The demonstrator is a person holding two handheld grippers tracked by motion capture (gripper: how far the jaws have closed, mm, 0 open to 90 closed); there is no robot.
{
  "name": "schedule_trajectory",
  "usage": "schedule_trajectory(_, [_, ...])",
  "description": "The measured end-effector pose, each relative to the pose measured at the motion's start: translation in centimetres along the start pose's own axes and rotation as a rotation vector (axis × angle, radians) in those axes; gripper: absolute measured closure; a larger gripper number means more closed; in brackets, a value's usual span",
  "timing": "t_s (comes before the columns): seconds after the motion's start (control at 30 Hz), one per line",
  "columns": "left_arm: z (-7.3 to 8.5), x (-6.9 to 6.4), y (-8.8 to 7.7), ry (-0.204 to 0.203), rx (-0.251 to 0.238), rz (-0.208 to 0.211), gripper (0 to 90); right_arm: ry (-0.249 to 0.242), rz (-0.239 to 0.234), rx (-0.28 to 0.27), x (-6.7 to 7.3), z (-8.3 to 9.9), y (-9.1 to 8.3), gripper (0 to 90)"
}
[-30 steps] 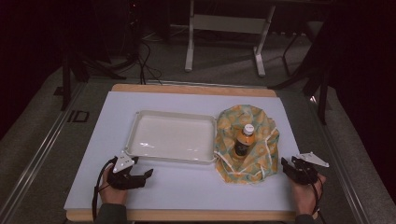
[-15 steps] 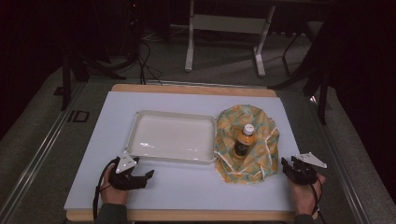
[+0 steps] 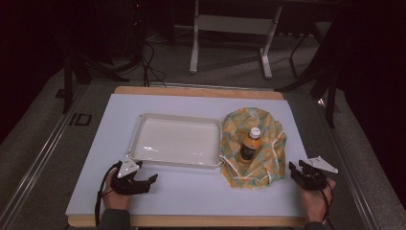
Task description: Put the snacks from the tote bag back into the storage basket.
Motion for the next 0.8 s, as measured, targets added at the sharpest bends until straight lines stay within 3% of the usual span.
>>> schedule_trajectory(0.37, [0.0,0.0,0.0,-0.005,-0.003,0.0,23.2,0.008,-0.012,-0.022,-0.1,-0.7,-0.8,59.1])
schedule_trajectory(0.57, [0.0,0.0,0.0,-0.006,0.001,-0.001,23.2,-0.016,-0.035,-0.03,0.4,-1.2,-1.2,64.5])
schedule_trajectory(0.8, [0.0,0.0,0.1,0.0,0.003,-0.009,23.2,-0.034,-0.06,-0.041,1.2,-1.7,-1.5,64.5])
Point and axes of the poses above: each handheld gripper's, and its own axes: y roughly forward along the jaws, z roughly out of its underside, x roughly to its left, the point moved 3 cm from there along y, roughly forward along the jaws, and after that the axes turned 9 degrees about -x, right-handed, at the moved point
